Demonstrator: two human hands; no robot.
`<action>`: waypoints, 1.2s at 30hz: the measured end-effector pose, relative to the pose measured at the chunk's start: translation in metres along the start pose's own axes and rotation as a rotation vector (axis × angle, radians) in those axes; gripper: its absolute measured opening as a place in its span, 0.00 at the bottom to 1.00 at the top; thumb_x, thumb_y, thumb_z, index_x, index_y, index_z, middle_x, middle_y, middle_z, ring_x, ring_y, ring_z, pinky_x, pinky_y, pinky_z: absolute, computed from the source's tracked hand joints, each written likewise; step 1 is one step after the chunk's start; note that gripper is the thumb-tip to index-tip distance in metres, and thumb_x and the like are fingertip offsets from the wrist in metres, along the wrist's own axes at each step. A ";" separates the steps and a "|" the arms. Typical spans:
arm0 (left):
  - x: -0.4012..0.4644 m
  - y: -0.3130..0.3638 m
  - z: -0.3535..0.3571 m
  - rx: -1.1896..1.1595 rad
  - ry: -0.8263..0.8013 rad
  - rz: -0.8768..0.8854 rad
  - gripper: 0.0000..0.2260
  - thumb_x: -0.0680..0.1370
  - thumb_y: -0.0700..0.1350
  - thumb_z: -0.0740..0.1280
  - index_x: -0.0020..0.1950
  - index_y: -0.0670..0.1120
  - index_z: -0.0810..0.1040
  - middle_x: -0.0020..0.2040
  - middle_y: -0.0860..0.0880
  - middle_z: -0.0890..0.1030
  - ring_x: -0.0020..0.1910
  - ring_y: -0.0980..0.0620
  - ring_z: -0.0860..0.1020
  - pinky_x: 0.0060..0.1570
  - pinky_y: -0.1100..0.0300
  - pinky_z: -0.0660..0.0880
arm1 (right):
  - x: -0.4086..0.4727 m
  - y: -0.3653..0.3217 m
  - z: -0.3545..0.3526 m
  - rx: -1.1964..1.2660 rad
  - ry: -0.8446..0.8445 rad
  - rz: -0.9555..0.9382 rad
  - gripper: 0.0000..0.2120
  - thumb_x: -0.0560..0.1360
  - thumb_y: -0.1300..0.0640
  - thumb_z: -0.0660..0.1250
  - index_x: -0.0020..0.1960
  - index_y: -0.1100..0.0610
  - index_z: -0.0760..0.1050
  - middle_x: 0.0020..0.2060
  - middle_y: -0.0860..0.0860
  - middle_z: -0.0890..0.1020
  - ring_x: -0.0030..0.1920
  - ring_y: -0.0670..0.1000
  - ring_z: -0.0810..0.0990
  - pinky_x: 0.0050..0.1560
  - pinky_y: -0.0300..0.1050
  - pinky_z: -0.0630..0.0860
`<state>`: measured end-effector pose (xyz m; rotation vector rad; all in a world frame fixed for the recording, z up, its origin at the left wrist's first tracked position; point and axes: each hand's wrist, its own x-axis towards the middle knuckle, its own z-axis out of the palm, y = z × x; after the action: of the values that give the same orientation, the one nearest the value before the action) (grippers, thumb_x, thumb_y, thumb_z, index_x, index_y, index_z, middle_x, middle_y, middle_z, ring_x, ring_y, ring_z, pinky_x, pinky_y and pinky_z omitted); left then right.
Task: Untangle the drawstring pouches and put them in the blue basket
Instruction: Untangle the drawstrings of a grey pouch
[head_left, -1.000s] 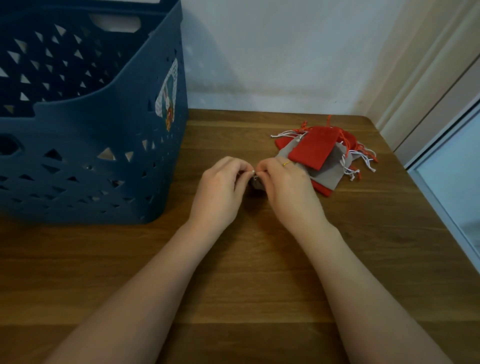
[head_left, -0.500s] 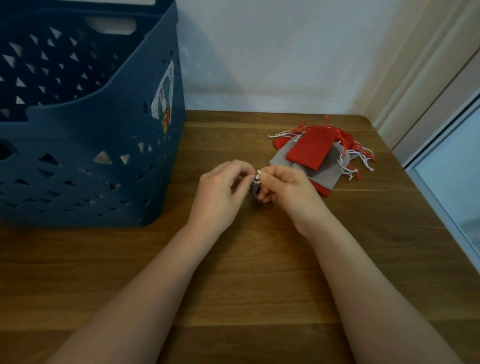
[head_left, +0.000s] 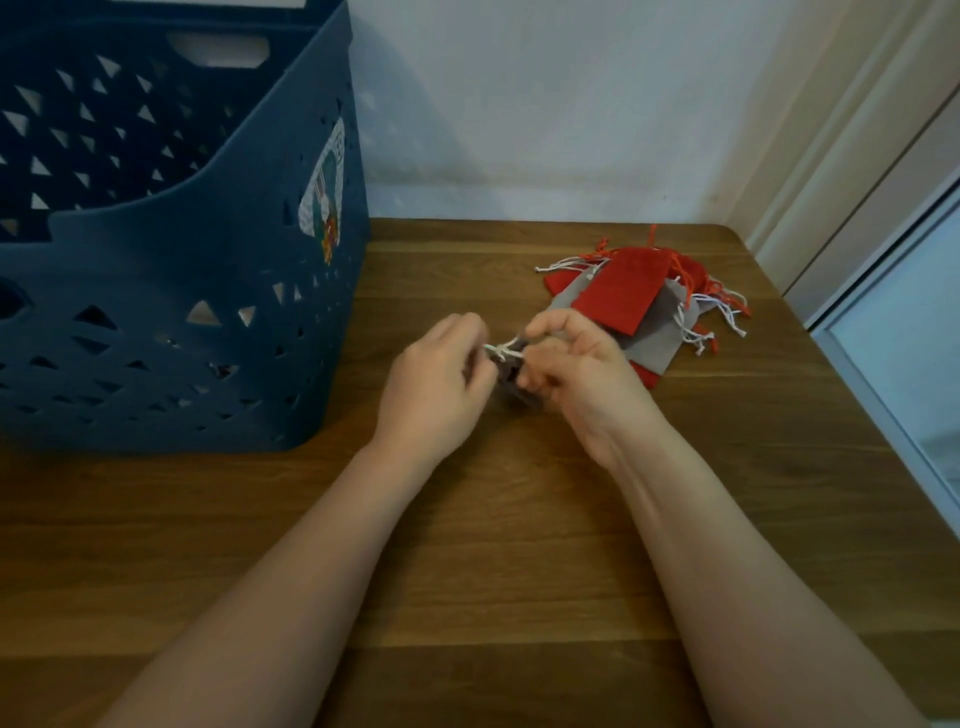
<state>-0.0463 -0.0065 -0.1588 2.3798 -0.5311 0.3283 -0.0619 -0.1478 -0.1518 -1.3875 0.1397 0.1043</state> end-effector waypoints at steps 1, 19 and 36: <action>0.001 -0.003 -0.001 -0.003 0.001 -0.018 0.04 0.76 0.42 0.63 0.43 0.49 0.71 0.39 0.54 0.71 0.37 0.58 0.72 0.36 0.62 0.71 | 0.001 0.000 -0.001 0.073 0.011 -0.010 0.12 0.75 0.72 0.59 0.44 0.56 0.72 0.26 0.48 0.76 0.31 0.46 0.75 0.38 0.40 0.74; 0.003 0.008 -0.010 -0.685 -0.148 -0.275 0.11 0.78 0.37 0.58 0.37 0.45 0.72 0.34 0.51 0.74 0.38 0.55 0.74 0.48 0.56 0.71 | -0.001 -0.005 -0.008 0.008 0.051 -0.221 0.13 0.75 0.72 0.58 0.41 0.55 0.70 0.29 0.46 0.75 0.34 0.46 0.75 0.40 0.41 0.71; -0.001 0.035 -0.090 -0.907 0.132 -0.094 0.08 0.80 0.41 0.61 0.41 0.48 0.74 0.35 0.56 0.76 0.37 0.60 0.75 0.40 0.64 0.73 | -0.024 -0.056 0.058 -0.431 0.051 -0.616 0.12 0.73 0.62 0.69 0.49 0.46 0.72 0.45 0.46 0.81 0.49 0.46 0.80 0.48 0.42 0.77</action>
<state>-0.0718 0.0288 -0.0722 1.4863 -0.3862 0.1475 -0.0744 -0.1011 -0.0833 -1.8045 -0.2869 -0.4374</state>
